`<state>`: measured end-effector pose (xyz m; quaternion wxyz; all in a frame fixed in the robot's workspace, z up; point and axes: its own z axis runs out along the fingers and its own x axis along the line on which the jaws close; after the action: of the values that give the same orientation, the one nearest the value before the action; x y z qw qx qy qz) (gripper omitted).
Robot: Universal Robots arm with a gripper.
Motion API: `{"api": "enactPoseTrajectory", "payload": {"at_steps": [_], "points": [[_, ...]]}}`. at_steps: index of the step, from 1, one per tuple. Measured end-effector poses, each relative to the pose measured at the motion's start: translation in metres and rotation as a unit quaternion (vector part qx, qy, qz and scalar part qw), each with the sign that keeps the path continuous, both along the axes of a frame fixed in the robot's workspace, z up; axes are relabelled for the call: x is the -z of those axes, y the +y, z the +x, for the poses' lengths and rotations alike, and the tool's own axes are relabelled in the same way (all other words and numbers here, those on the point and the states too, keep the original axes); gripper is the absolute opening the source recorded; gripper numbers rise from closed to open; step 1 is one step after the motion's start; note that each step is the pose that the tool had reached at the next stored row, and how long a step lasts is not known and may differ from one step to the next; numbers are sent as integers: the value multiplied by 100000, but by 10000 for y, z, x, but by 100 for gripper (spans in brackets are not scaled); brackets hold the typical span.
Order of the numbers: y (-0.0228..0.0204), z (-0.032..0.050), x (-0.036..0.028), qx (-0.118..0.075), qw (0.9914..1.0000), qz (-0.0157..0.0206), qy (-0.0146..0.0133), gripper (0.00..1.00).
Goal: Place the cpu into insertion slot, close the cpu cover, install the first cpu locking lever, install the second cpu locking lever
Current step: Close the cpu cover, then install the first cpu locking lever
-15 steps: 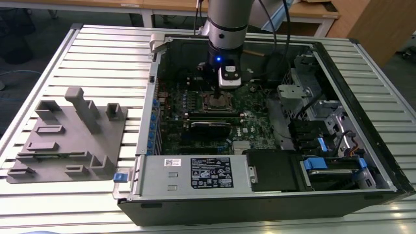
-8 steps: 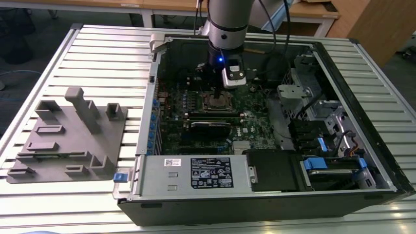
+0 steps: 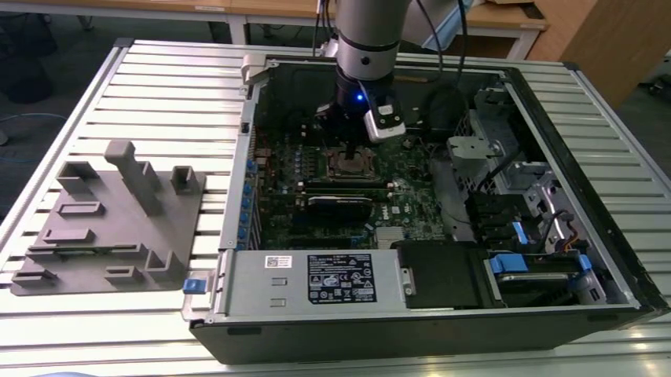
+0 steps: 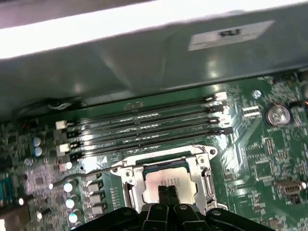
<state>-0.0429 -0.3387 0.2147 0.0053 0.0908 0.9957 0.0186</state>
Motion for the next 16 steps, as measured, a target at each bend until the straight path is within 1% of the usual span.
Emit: {"api": "enactPoseTrajectory", "payload": {"at_steps": [2,3,5,8,11,16], "points": [[0,0,2,-1769,99984,-1,-2,11],[0,0,2,-2032,99979,-36,-2,11],[0,1,3,-2044,99979,-256,-2,11],[0,0,2,-2043,99979,-311,7,11],[0,3,1,-2752,99962,-92,0,11],[0,4,2,-3109,99952,-56,-3,11]]}}
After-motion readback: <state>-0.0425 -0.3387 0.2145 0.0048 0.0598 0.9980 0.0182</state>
